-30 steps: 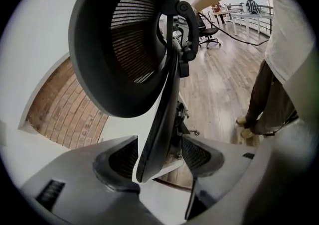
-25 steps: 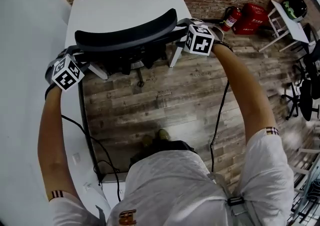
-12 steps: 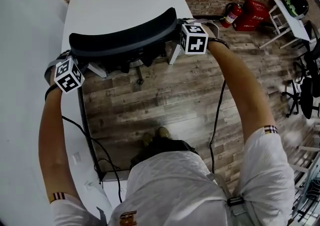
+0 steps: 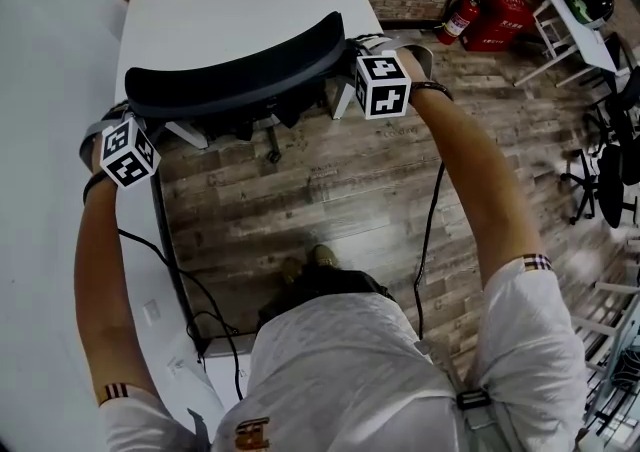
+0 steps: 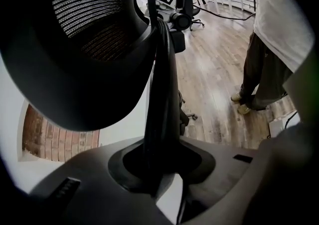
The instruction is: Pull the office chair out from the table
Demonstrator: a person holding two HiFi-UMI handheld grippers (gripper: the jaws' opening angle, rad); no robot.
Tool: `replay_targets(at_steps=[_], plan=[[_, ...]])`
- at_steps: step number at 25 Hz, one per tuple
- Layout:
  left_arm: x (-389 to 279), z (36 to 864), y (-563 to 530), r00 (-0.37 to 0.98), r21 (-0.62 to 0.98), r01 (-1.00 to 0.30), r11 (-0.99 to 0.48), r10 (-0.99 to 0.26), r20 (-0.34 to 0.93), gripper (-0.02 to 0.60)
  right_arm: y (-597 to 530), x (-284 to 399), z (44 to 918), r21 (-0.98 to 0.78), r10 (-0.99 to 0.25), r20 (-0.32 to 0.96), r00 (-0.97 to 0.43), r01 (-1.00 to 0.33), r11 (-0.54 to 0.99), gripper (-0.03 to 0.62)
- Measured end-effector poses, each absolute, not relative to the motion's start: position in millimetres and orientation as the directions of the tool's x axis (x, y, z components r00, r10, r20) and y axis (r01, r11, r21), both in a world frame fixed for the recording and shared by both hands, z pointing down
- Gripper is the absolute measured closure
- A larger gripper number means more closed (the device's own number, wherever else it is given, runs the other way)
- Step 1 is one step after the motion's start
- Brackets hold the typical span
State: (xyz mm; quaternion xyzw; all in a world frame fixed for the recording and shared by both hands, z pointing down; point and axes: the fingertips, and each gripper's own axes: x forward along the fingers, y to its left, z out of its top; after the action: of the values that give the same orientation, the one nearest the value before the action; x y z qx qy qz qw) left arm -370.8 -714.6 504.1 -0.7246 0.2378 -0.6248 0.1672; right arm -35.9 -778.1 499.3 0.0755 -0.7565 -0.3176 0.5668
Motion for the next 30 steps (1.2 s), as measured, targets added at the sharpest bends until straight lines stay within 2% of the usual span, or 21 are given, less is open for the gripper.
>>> replay_targets(at_steps=[20, 30], plan=[[-345.3, 505.8, -624.8, 0.131, -0.53, -0.117, -0.84, -0.542, 0.83, 0.48, -691.4, -10.7, 502.0, 0.572, -0.494, 0.808, -0.321, 0.23, 0.787, 0.502], [-355.5, 507.5, -587.0, 0.14, -0.537, -0.12, -0.835, -0.55, 0.823, 0.48, -652.8, -21.5, 503.4, 0.568, -0.495, 0.814, -0.303, 0.236, 0.789, 0.505]])
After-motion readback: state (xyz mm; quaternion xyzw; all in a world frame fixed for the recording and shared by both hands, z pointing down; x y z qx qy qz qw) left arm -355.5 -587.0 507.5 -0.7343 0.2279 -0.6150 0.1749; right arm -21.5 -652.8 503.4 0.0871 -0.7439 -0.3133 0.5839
